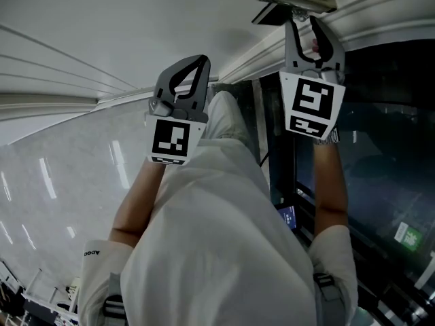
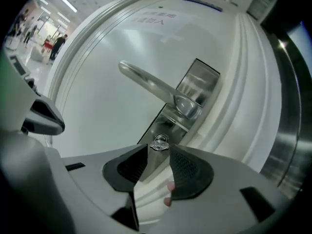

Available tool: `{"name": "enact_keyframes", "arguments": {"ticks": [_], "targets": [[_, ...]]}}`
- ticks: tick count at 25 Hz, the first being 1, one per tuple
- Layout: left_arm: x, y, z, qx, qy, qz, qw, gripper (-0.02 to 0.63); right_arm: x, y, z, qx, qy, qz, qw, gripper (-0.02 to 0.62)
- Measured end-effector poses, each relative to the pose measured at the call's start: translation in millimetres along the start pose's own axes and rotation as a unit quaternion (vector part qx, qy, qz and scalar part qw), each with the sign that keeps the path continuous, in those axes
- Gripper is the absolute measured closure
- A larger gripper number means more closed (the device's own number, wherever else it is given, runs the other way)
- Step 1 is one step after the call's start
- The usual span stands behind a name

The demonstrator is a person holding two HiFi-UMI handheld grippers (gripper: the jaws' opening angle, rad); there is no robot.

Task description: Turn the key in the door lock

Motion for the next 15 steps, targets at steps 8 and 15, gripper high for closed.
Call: {"name": "enact_keyframes", "arguments": {"ticks": [8,15], "targets": [[1.8,-0.5,-2.4,-0.001,-0.003,0.001,1.0000,0.598,-4.2,-2.1,-11.3,0.219,0.004,-0.005,0.976,0.477],[0.8,-0.4,-2.0,-0.001,-0.002,0.000,1.0000,0.598,-8.3,1.3,-9.6,0.261,-0.009,-0.018,0.965,0.479]]}}
Point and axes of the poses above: the fingertips, and each gripper's own axes: x backward along the fingers, z to its right, y out of its underside, the point moved 8 cm from there along x, backward along the fingers, and after that the axes turned 14 degrees about z, right-handed, at the moved point
